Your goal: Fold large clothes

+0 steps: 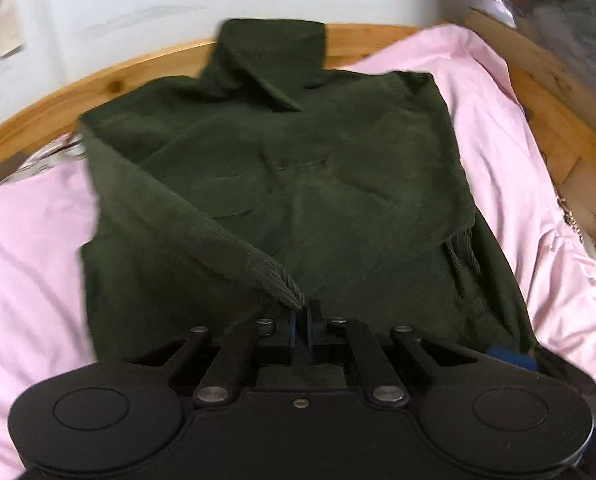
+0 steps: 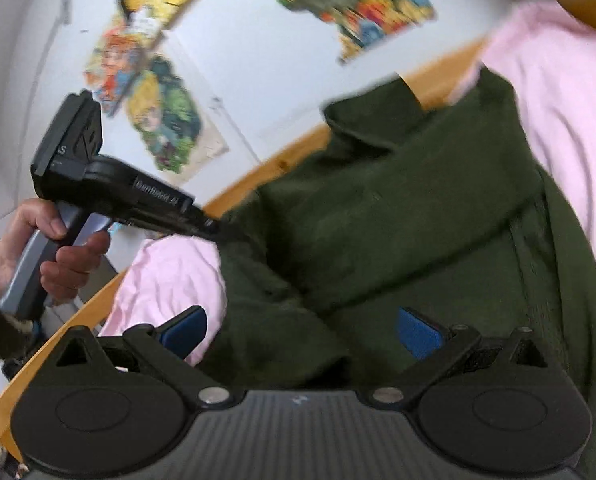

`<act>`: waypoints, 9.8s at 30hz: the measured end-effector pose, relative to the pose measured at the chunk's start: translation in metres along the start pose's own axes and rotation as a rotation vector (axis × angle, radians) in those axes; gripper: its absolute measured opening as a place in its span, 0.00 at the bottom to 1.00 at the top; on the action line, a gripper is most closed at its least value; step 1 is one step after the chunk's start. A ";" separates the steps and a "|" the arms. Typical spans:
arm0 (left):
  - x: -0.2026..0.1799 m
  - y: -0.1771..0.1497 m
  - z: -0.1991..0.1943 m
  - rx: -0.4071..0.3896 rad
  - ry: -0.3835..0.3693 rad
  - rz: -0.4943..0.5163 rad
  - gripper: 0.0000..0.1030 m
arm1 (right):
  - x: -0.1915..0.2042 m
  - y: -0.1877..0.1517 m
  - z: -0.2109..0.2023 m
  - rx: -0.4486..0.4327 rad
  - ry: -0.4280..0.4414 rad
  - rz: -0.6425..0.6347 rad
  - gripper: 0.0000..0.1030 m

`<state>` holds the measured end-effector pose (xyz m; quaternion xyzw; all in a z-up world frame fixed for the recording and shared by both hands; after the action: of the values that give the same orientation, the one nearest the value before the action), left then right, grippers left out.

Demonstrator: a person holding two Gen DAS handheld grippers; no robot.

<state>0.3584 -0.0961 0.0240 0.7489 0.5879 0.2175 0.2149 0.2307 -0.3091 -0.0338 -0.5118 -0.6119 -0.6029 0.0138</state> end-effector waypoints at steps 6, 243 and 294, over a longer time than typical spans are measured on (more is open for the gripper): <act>-0.007 -0.001 0.040 0.011 -0.047 -0.007 0.38 | -0.038 -0.016 0.029 0.061 -0.117 0.082 0.99; 0.139 -0.142 -0.006 -0.339 0.188 -0.048 0.99 | 0.054 0.028 0.013 0.031 -0.523 -0.770 1.00; 0.024 -0.277 -0.014 -0.116 0.140 0.420 0.99 | 0.069 -0.075 -0.014 0.255 -0.105 -0.536 0.31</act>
<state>0.1372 -0.0122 -0.1226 0.8245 0.4190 0.3422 0.1661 0.1411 -0.2588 -0.0405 -0.3567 -0.7959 -0.4759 -0.1135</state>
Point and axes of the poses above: each gripper's, at about its wrist camera, not at the fingertips, and z roughly the way its jaws point, x to its left, y to its top, the point moved 6 cm from there along z, roughly the way its jaws point, and after that the axes turned 7 degrees about y, right-handed, at the moved point
